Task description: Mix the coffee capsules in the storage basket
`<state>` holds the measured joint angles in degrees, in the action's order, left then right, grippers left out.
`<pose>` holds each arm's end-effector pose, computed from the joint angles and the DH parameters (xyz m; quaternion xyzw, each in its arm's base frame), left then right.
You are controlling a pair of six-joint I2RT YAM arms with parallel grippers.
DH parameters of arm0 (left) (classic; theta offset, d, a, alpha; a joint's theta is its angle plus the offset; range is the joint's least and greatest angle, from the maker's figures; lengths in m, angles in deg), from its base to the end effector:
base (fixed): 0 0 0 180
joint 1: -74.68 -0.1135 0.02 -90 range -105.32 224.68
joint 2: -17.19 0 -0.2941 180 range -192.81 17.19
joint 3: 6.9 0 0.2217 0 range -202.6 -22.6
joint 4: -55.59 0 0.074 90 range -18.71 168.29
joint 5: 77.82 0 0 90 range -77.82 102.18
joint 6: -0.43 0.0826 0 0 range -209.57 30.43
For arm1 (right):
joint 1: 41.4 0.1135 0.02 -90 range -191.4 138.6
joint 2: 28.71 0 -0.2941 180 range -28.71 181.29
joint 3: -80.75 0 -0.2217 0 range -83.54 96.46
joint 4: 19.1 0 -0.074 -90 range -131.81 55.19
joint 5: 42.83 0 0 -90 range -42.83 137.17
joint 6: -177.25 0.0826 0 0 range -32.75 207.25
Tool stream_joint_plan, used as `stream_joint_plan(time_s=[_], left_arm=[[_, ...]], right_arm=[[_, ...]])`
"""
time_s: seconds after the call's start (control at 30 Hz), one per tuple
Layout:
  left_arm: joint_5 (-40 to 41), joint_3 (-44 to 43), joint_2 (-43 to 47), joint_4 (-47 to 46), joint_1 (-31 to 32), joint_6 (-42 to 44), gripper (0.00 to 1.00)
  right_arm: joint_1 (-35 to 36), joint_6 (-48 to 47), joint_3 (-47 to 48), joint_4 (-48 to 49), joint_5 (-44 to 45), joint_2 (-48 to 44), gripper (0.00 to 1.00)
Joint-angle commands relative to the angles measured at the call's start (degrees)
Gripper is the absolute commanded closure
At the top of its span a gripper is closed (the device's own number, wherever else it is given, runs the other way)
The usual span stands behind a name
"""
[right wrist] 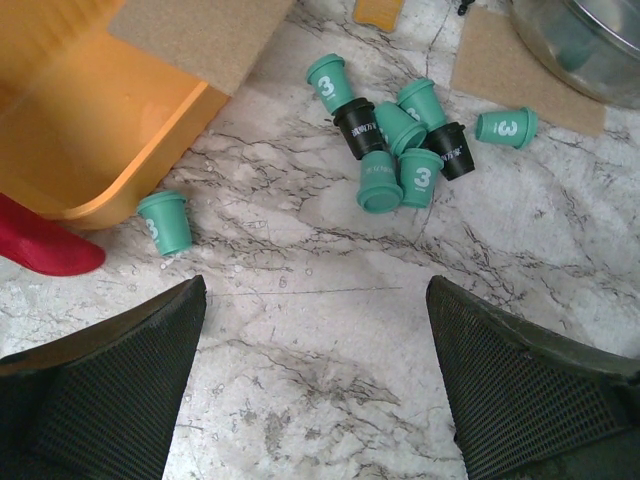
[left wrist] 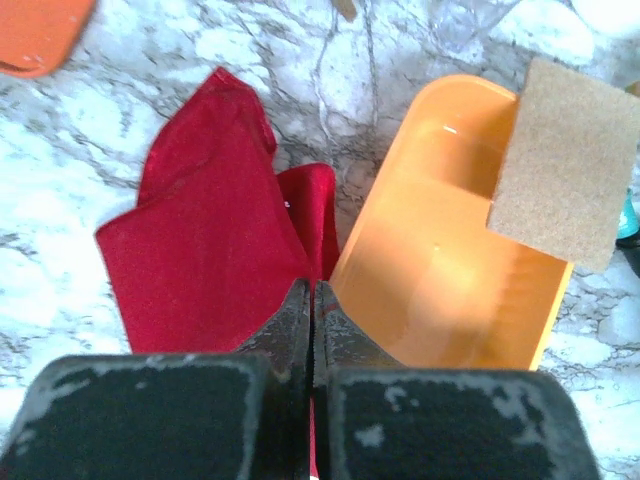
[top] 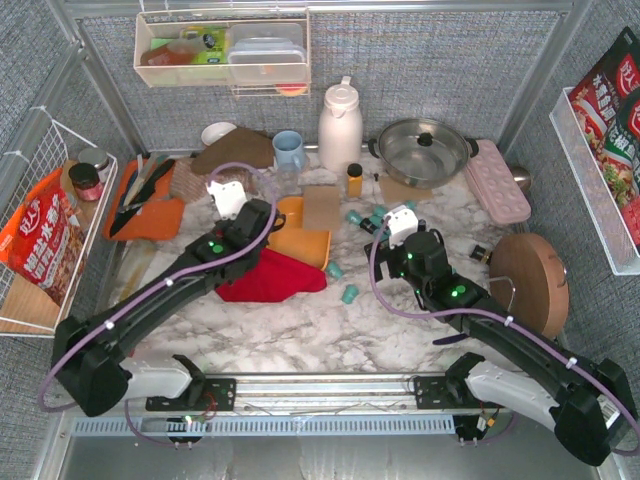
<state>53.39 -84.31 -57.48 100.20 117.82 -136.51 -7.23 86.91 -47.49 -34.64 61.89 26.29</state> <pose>0.2306 -0.1415 0.3169 -0.1718 0.8494 -0.0430 0.4971 0.1924 0.1053 0.2923 -0.1679 0.7921 0.0684 0.5828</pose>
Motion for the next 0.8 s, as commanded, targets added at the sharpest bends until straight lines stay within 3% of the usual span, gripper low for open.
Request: stream_joint_plan(time_s=[0.0, 0.33, 0.57, 0.77], left_arm=[[3.85, -1.92, 4.22, 4.02, -0.14, 3.34, 1.00], [8.96, -21.05, 4.28, 6.09, -5.53, 19.62, 1.00], [8.41, -32.49, -3.40, -4.24, -14.48, 31.38, 1.00], [12.99, -46.14, -12.44, -13.76, -17.90, 42.84, 1.00]], right_arm=[[0.02, 0.42, 0.74, 0.15, 0.44, -0.48, 0.04], [0.01, 0.47, 0.73, 0.10, 0.37, -1.01, 0.04], [0.02, 0.41, 0.64, 0.06, 0.62, -1.48, 0.04], [0.02, 0.17, 0.35, 0.24, 1.17, -1.87, 0.04]])
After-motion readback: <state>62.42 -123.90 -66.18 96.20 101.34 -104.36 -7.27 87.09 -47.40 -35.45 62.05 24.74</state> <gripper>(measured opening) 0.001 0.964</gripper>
